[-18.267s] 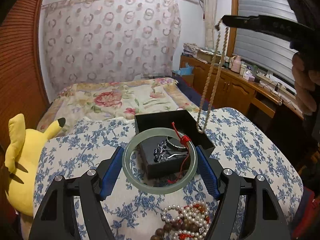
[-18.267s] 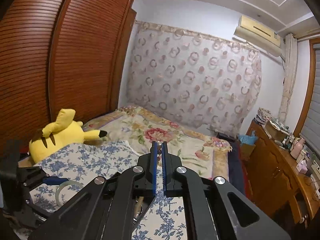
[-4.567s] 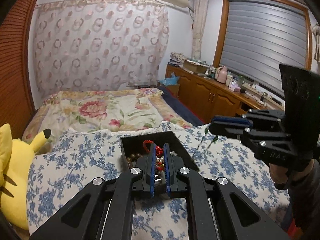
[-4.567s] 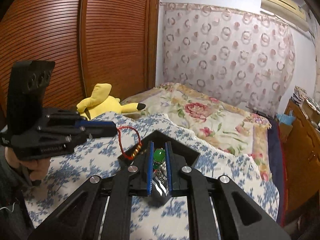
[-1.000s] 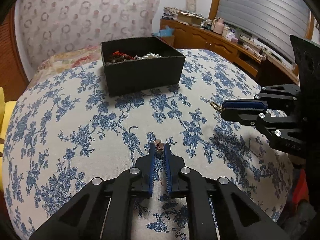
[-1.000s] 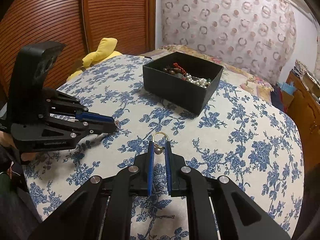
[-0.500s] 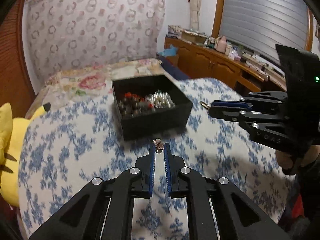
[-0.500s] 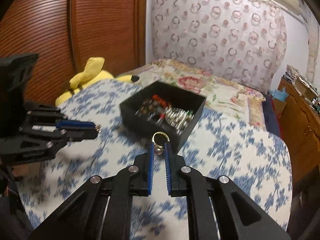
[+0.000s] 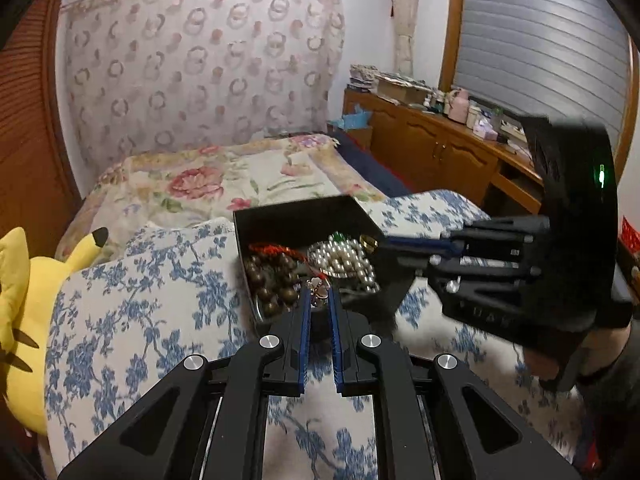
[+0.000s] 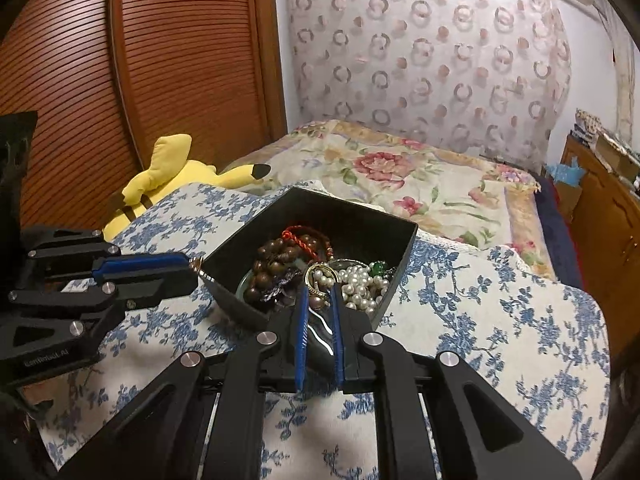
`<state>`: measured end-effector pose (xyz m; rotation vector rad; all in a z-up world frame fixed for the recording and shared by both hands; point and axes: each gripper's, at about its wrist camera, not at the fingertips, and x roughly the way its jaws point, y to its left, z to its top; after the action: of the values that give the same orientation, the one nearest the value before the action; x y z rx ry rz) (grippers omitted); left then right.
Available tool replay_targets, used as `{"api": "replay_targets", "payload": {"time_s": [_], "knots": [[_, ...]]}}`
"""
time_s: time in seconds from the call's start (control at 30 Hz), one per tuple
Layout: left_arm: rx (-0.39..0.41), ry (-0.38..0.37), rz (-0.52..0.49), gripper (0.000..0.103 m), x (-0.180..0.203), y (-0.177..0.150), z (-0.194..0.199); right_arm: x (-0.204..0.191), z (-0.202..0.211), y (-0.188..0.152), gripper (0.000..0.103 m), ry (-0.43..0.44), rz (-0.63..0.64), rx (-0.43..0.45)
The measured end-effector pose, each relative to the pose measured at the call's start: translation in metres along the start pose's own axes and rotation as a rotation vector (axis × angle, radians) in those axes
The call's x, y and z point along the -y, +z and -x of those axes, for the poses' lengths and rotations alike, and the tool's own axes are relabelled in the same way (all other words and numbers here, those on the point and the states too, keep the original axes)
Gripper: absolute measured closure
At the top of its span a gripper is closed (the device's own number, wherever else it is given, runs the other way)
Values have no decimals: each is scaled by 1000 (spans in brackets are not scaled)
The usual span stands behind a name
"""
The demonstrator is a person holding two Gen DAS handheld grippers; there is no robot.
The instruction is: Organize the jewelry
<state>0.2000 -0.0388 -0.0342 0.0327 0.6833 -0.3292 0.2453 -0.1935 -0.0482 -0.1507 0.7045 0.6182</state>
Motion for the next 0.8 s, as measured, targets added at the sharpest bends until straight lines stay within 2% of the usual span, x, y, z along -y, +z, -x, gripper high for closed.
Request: {"api": "replay_targets", "payload": {"time_s": [0.2, 0.47, 0.53, 0.6, 0.73, 0.77, 0.8], "knots": [[-2, 8, 21, 95, -7, 7, -11, 8, -3, -1, 86, -3, -26, -3], [-4, 31, 21, 94, -6, 12, -18, 15, 12, -6, 86, -27, -51, 30], [-2, 49, 20, 87, -7, 13, -19, 16, 18, -8, 86, -38, -57, 42], [5, 65, 16, 65, -8, 12, -17, 16, 25, -9, 86, -52, -60, 60], [10, 87, 20, 49, -8, 10, -12, 13, 42, -13, 86, -81, -69, 104], [15, 94, 19, 38, -8, 9, -10, 12, 47, -15, 86, -84, -71, 114], [26, 100, 15, 32, -6, 8, -6, 12, 51, -15, 86, -87, -72, 121]]}}
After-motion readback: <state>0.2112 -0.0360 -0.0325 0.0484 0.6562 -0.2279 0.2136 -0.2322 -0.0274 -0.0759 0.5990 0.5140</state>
